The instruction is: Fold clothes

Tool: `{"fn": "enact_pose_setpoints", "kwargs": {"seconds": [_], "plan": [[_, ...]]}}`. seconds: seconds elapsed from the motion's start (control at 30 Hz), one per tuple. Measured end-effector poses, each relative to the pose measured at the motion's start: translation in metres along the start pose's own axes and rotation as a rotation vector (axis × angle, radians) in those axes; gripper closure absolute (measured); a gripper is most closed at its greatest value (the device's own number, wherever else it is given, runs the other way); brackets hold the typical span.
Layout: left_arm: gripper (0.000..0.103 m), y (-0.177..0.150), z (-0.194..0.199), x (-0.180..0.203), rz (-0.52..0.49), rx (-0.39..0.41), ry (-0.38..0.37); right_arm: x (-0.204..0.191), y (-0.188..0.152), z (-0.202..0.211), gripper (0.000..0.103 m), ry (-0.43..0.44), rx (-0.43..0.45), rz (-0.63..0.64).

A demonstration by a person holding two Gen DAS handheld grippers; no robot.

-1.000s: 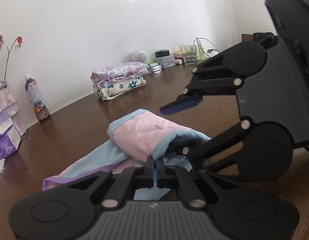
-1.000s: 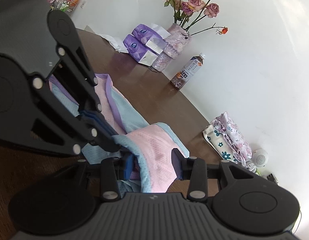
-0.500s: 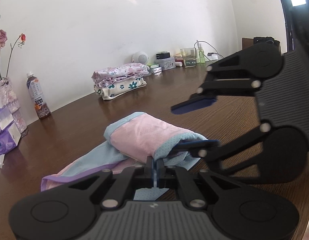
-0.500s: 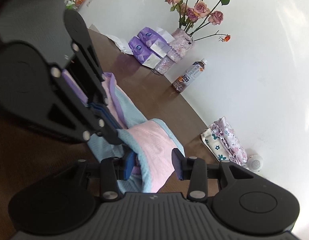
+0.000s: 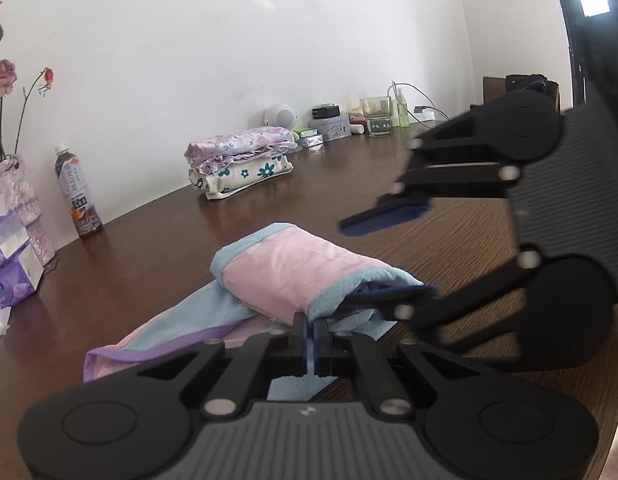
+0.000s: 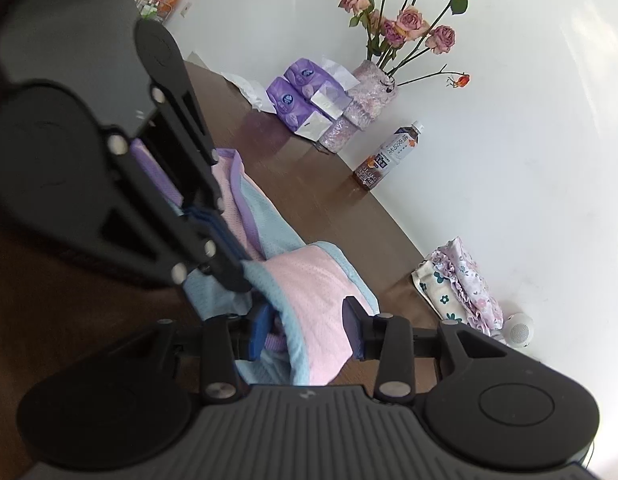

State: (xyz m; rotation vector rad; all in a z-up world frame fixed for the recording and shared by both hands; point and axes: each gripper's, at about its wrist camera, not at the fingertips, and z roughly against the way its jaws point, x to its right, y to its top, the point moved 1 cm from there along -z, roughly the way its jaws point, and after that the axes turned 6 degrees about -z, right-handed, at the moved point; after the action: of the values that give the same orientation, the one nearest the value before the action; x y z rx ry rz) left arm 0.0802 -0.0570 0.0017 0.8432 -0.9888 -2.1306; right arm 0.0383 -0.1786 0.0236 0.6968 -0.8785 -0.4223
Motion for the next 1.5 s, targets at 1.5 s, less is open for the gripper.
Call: {"fn": "enact_pose_setpoints", "kwargs": {"seconds": [1.5], "plan": [[0.076, -0.004, -0.029, -0.049, 0.249, -0.006, -0.243, 0.134, -0.089, -0.074, 0.087, 0.389, -0.142, -1.442]]}}
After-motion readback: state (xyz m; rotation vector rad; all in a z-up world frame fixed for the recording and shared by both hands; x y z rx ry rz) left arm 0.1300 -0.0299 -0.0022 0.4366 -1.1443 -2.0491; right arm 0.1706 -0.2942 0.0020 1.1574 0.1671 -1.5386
